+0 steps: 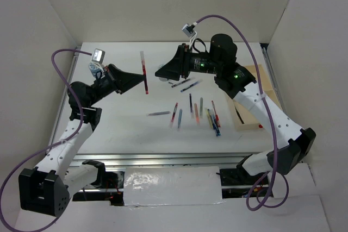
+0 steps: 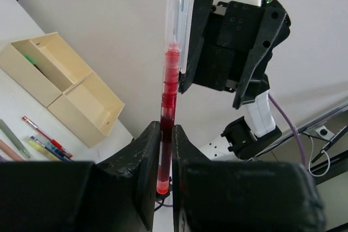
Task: Sort the stationery into containers
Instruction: Pick up the pen from the center of the board, then place the pen in the storage box.
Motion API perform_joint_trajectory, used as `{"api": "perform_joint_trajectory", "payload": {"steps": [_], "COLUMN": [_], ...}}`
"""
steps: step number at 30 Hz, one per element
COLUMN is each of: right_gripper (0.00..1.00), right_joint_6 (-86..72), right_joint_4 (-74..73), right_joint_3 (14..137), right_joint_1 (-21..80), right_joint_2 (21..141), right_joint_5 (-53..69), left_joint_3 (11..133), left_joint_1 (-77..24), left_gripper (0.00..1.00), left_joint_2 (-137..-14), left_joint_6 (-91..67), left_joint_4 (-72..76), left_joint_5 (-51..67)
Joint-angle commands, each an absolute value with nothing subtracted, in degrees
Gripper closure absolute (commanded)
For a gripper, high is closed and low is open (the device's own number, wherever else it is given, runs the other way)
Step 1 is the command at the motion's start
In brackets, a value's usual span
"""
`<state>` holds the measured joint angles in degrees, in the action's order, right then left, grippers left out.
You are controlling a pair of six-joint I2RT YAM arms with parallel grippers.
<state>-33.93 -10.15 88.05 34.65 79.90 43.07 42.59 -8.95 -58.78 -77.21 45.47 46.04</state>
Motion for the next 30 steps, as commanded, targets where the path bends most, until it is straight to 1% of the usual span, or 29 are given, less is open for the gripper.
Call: {"api": "perform_joint_trajectory", "payload": {"steps": [1, 4, 10, 14, 17, 19, 20, 23, 24, 25, 28, 29, 30], "right_gripper": [0.42, 0.44, 0.44, 0.45, 0.48, 0.54, 0.60, 0.70, 0.71, 0.75, 0.84, 0.92, 0.95], "right_joint_6": [-36.03, -37.79, -37.18, -37.53, -37.09, -36.83, -36.83, -36.83, -36.83, -36.83, -36.30, -36.30, -36.12], "right_joint_4": [-5.45, -4.04, -5.36, -4.66, -4.83, -4.75, -4.49, -4.40, -4.22, -4.22, -4.83, -5.18, -5.36], "right_joint_3": [90.00, 89.64, 95.17, 96.59, 97.73, 98.09, 98.17, 98.09, 98.09, 97.91, 97.65, 97.39, 97.12], "right_joint_1": [36.38, 37.44, 38.58, 39.11, 39.81, 39.99, 40.34, 40.78, 40.96, 40.96, 40.78, 40.69, 40.52], "right_joint_2": [81.73, 83.49, 86.92, 88.59, 89.12, 89.56, 89.82, 90.26, 90.26, 90.26, 90.09, 90.00, 89.91], "right_joint_5": [41.85, 42.01, 41.40, 41.31, 40.96, 41.13, 41.13, 41.31, 41.31, 41.31, 40.61, 40.26, 39.91], "left_joint_3": [42.98, 42.89, 42.80, 42.63, 42.19, 41.93, 41.84, 41.57, 41.75, 41.92, 42.27, 42.36, 42.45], "left_joint_1": [-9.32, -9.32, -10.11, -10.37, -10.63, -10.90, -10.90, -10.90, -10.90, -10.90, -10.90, -10.99, -10.90], "left_gripper": [1.00, 1.00, 1.00, 1.00, 1.00, 1.00, 1.00, 1.00, 1.00, 1.00, 1.00, 1.00, 0.99], "left_joint_2": [-57.22, -56.78, -56.16, -55.90, -55.46, -55.28, -55.20, -55.11, -55.19, -55.11, -55.28, -55.37, -55.46], "left_joint_6": [-81.03, -80.60, -80.42, -80.25, -79.98, -79.89, -79.89, -79.89, -79.63, -79.45, -79.28, -79.19, -78.84], "left_joint_4": [51.85, 51.07, 50.80, 50.45, 50.19, 50.27, 50.36, 50.19, 50.01, 49.31, 49.04, 48.87, 48.61], "left_joint_5": [43.86, 43.86, 44.21, 44.21, 44.47, 44.47, 44.39, 44.21, 44.30, 44.21, 44.30, 44.30, 44.47]}}
